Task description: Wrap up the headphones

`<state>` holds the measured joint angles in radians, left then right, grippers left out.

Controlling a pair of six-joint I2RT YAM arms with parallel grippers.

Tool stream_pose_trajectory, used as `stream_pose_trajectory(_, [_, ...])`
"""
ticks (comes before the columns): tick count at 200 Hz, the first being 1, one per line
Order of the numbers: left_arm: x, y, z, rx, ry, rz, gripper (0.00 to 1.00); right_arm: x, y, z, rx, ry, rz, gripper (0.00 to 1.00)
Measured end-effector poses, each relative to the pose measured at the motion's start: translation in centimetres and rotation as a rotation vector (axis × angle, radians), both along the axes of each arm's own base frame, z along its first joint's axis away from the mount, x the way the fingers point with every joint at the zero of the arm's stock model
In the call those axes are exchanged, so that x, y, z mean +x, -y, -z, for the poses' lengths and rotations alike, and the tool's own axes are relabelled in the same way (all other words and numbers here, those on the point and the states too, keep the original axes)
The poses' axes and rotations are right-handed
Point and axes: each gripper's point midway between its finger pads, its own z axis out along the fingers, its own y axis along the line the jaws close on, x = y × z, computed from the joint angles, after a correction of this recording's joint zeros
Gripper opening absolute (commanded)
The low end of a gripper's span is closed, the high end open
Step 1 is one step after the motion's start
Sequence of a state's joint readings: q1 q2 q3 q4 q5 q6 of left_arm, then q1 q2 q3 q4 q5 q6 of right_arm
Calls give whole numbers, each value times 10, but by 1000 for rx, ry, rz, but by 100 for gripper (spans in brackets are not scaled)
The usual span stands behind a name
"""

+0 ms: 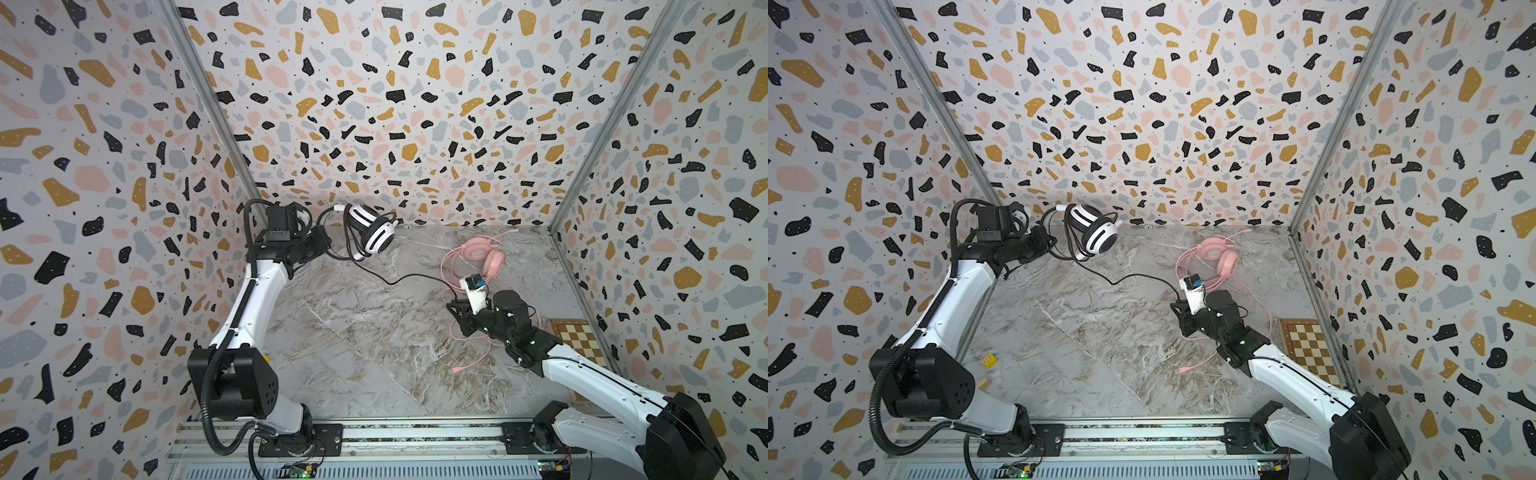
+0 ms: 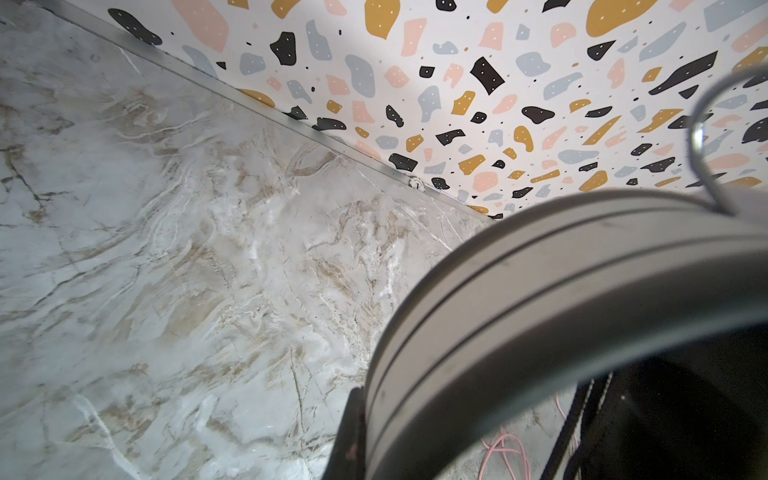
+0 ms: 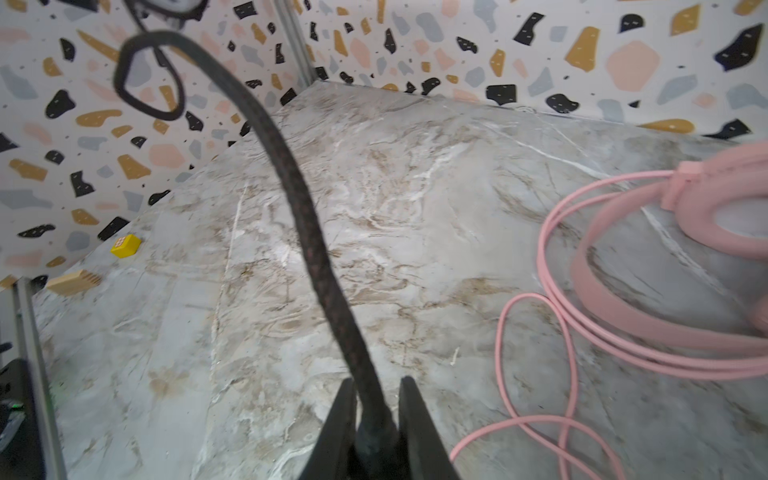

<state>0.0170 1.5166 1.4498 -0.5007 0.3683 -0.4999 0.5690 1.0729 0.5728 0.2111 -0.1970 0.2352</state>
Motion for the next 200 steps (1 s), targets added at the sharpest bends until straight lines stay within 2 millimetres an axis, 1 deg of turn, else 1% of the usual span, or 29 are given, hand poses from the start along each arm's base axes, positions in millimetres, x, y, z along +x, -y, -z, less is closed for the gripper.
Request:
stream_pose_trajectory(16, [-1, 3, 1, -7, -1, 17, 0, 9, 17, 6, 21, -26, 50, 3])
stream_pose_trajectory(35, [-5, 7, 4, -23, -5, 43, 0, 17, 28, 14, 46, -63, 87, 3])
stream_pose_trajectory(62, [-13, 16, 8, -47, -12, 94, 0, 25, 32, 21, 70, -91, 104, 3])
stream_pose_trajectory(81, [-24, 22, 12, -60, -12, 135, 0, 36, 32, 28, 85, -117, 113, 3])
stream_pose_trajectory(96, [-35, 26, 18, -62, -21, 164, 0, 55, 34, 32, 91, -139, 132, 3])
stream_pose_trajectory(115, [-49, 33, 23, -45, -32, 206, 0, 91, 34, 31, 104, -156, 152, 3])
stream_pose_trajectory(127, [-57, 39, 25, -18, -33, 238, 0, 116, 33, 23, 115, -141, 164, 3])
stream_pose_trajectory(140, [-65, 50, 28, 19, -39, 284, 0, 141, 28, 11, 127, -118, 165, 4])
stream_pose_trajectory(154, [-75, 64, 33, 56, -49, 340, 0, 169, 18, -10, 143, -83, 149, 3])
stream_pose_trajectory(159, [-78, 69, 35, 72, -54, 359, 0, 180, 13, -21, 149, -63, 141, 4])
stream_pose_trajectory(170, [-86, 79, 42, 101, -68, 398, 0, 199, 2, -40, 161, -31, 112, 3])
stream_pose_trajectory(187, [-95, 91, 56, 159, -91, 440, 0, 219, -12, -64, 174, 4, 79, 4])
stream_pose_trajectory(200, [-101, 96, 68, 202, -115, 456, 0, 223, -19, -78, 175, 13, 51, 3])
